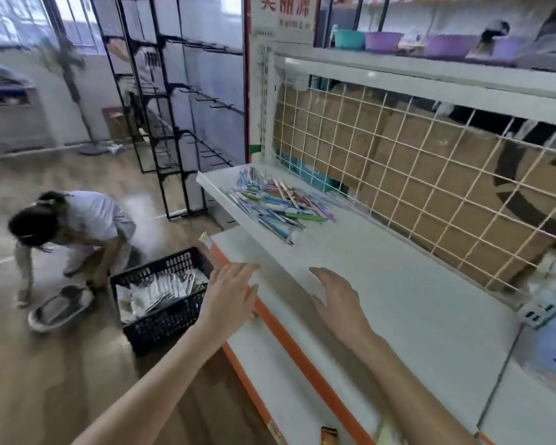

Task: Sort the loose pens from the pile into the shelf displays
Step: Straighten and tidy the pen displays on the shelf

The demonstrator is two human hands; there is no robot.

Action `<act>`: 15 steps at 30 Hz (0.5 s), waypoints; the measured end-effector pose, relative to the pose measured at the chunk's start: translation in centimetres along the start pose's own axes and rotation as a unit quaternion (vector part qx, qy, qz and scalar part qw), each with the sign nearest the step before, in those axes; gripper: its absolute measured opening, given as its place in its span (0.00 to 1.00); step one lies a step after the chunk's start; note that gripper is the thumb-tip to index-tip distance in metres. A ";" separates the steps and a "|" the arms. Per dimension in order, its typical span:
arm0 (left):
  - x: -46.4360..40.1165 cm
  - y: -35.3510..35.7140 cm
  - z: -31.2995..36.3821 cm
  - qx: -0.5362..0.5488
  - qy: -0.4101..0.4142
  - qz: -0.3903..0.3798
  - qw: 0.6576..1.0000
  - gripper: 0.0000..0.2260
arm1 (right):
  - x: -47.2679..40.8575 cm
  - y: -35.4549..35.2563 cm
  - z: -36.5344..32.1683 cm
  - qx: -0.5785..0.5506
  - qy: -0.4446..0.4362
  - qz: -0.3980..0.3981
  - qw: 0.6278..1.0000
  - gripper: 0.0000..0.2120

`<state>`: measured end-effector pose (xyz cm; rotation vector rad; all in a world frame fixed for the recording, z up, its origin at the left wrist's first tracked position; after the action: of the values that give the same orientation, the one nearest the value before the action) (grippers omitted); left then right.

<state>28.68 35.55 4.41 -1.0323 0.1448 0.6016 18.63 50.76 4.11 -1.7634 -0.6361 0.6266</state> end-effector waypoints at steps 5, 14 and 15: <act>-4.0 0.8 -3.6 -0.030 0.029 0.016 0.999 0.18 | -7.1 2.8 -1.1 -0.025 -0.003 -0.007 1.000 0.24; -18.0 5.5 -8.5 -0.107 0.090 -0.059 0.988 0.17 | -20.1 4.0 2.2 -0.029 0.075 0.029 0.996 0.23; -19.5 6.1 -8.8 -0.109 0.096 -0.062 0.987 0.17 | -21.2 4.2 2.7 -0.029 0.081 0.029 0.996 0.23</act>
<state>10.63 22.63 2.74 -1.3018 0.1856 0.4096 2.06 36.87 1.46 -1.8709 -0.4972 0.5017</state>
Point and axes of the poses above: each hand's wrist, its own x-axis away from the middle knuckle, its own y-axis out of the palm, z = x × y, the point moved 7 cm from there along -x, towards the middle knuckle, and after that the axes turned 11 degrees about x, right-handed, at the moved point
